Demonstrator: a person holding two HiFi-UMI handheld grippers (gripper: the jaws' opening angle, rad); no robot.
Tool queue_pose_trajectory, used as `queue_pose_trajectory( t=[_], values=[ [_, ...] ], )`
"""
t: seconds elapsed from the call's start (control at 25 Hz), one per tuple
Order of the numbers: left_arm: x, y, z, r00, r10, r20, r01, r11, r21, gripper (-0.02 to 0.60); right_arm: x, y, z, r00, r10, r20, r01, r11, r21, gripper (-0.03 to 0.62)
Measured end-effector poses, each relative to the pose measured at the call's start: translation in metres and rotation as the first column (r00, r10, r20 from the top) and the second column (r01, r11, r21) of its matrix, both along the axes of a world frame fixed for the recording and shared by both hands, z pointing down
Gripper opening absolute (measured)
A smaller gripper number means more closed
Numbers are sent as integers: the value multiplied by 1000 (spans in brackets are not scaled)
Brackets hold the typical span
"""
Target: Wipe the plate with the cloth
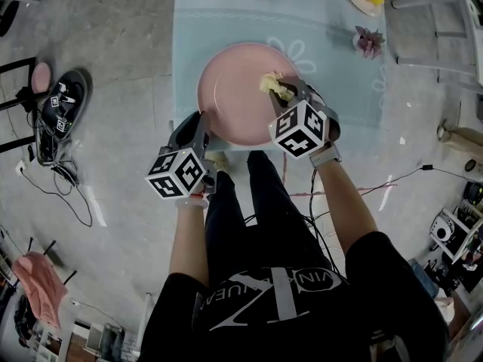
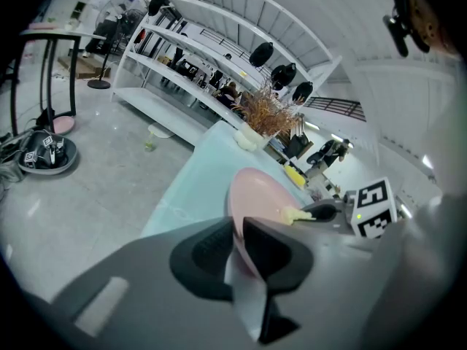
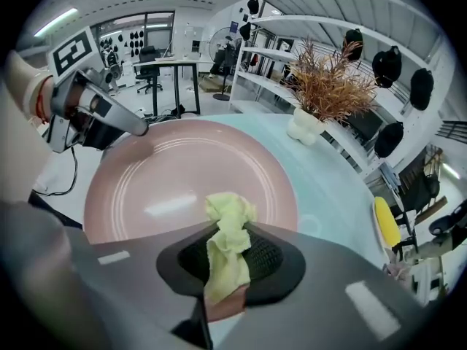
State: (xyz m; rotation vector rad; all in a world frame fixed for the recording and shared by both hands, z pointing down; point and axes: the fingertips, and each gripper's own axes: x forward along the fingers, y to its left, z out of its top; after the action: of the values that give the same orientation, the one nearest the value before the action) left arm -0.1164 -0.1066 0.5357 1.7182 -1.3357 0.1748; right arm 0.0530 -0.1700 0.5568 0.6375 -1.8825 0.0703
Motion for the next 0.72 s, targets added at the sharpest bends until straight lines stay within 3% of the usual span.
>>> queue_pose_trajectory(
  t=[0.4,0.72],
  values=[
    [0,1,0,1000,3,-2,-3,1000,0,0,-9,48,1,999,-48,17,49,997,-56,78],
    [0,1,-1,1000,-1,-9,1,1000,-2,0,-51,78,0,984,-166,62,172,980,-105,80]
  ],
)
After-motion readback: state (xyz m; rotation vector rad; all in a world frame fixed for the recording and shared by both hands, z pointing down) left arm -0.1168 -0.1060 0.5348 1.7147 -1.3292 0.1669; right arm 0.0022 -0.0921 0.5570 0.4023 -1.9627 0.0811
